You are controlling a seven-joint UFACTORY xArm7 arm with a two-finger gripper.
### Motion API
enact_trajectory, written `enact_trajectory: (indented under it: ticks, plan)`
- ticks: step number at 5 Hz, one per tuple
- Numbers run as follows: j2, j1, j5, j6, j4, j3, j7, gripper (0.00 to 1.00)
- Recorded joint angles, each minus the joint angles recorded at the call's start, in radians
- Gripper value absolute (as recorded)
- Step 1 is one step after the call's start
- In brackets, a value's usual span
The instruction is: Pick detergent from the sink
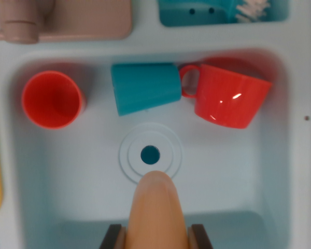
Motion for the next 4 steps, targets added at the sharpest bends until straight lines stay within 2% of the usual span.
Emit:
enact_trajectory:
  ticks: [1, 3, 4]
  plan:
    - [0.0, 0.0, 0.0, 0.0, 0.0, 0.0, 0.0, 1.0]
    - [-0.03, 0.0013, 0.001, 0.093, 0.063, 0.002, -0.005, 1.0]
    - [-0.03, 0.0013, 0.001, 0.093, 0.063, 0.002, -0.005, 1.0]
